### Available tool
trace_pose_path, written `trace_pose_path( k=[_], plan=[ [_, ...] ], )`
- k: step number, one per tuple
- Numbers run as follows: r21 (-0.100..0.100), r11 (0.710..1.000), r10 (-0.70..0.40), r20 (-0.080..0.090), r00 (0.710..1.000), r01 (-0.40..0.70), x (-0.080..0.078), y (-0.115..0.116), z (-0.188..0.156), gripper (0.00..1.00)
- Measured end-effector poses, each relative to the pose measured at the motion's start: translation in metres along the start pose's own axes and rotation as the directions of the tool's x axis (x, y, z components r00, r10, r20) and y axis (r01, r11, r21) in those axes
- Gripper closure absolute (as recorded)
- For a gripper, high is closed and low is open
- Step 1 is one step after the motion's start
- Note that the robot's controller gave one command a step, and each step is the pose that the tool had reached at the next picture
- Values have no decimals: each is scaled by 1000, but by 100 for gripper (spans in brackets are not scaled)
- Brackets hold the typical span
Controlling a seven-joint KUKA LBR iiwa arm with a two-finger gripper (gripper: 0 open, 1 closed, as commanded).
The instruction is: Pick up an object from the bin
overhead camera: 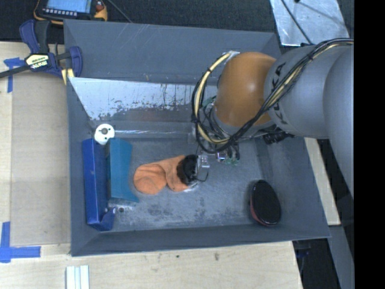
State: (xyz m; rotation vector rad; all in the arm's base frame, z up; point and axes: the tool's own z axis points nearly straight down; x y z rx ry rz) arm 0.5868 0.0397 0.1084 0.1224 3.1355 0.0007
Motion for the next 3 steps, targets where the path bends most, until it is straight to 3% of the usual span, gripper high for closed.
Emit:
trace_pose_path(
  k=[1,2,3],
  plan=[
    [0,959,-284,-2,959,284,11,-6,21,0],
    [0,870,-494,-4,870,494,12,-8,34,100],
    [0,870,-493,-3,870,493,12,-8,34,100]
  ],
)
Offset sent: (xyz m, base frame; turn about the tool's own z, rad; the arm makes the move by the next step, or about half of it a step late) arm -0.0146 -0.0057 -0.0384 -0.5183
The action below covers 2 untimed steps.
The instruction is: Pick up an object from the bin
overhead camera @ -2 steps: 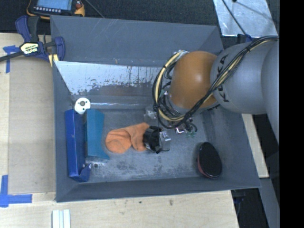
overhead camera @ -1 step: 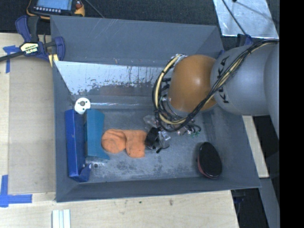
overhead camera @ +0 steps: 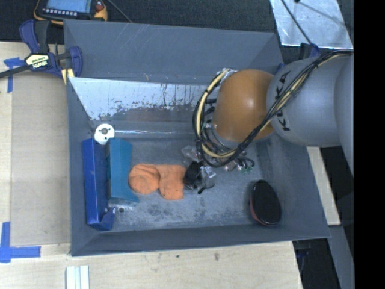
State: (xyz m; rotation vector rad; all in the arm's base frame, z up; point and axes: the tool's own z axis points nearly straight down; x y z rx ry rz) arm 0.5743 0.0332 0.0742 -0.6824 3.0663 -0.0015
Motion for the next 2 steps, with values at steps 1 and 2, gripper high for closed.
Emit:
trace_pose_path(
  k=[1,2],
  plan=[
    [0,1000,1,1,1000,-1,1,0,-3,100],
    [-3,1000,1,-3,1000,-1,2,1,-18,100]
  ],
)
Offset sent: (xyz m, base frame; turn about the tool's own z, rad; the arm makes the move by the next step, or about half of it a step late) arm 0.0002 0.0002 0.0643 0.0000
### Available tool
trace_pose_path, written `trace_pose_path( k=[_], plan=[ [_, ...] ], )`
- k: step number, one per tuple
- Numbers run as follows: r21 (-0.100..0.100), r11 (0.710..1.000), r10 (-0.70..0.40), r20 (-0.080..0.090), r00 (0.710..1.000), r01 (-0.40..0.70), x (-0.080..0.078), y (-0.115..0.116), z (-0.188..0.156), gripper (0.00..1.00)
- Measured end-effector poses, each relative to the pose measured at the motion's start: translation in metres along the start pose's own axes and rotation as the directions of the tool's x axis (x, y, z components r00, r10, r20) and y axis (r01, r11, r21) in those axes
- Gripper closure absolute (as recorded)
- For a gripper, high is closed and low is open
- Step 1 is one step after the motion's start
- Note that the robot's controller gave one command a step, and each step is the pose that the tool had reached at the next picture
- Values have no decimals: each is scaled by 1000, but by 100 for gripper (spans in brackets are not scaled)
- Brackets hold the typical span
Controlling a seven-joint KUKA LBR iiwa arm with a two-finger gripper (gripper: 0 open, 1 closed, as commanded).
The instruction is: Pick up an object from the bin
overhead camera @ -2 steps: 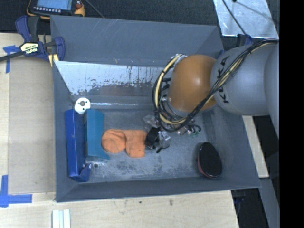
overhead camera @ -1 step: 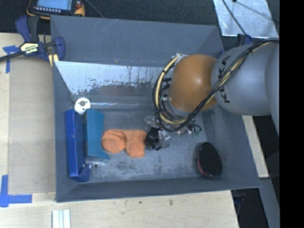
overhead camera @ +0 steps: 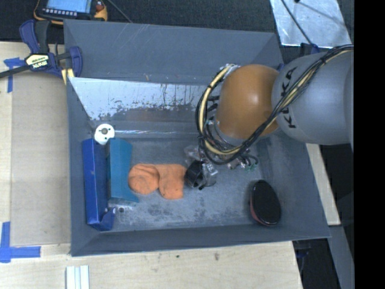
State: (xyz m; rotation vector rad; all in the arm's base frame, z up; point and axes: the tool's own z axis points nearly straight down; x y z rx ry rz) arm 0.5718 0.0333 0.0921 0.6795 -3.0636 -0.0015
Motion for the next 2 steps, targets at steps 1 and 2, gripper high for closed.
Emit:
trace_pose_path(
  k=[1,2],
  plan=[
    [0,1000,1,1,1000,-1,0,0,-20,100],
    [3,1000,2,7,1000,-2,-1,-1,-39,100]
  ],
)
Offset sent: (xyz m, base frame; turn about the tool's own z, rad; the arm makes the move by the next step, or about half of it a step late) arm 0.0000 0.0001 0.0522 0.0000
